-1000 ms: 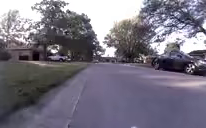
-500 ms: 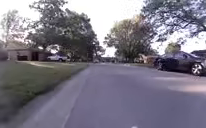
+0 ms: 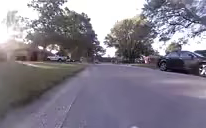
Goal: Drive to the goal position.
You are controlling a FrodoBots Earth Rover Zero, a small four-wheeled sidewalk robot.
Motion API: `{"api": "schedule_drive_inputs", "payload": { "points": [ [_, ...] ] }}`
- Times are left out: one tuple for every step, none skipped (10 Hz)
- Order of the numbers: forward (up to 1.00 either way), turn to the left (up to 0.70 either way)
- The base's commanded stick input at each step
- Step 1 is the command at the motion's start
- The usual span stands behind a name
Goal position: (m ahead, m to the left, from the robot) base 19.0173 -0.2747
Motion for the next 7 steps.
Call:
{"api": "schedule_drive_inputs", "payload": {
  "points": [
    [1.0, 0.0],
    [1.0, 0.0],
    [1.0, 0.0],
    [1.0, 0.0],
    [0.97, 0.0],
    [0.94, 0.0],
    [0.97, 0.0]
  ]
}}
